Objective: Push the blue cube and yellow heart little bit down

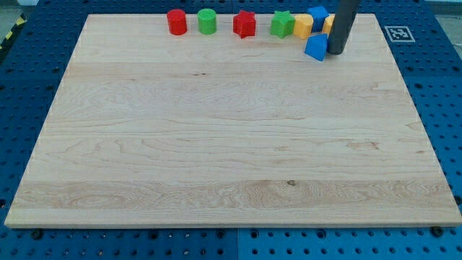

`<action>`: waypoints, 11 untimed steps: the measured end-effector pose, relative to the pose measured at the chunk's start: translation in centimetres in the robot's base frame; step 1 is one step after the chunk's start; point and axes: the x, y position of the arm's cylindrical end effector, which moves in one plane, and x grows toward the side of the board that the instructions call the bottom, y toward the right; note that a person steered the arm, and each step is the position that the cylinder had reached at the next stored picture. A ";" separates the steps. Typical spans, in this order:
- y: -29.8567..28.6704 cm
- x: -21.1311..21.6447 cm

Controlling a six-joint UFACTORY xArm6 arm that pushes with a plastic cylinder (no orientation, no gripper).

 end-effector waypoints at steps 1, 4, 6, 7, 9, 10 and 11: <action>0.1 1.6; 7.7 -3.8; 2.1 -11.2; 1.2 -11.5; 0.7 -11.6; 0.4 -11.6; 0.0 -11.6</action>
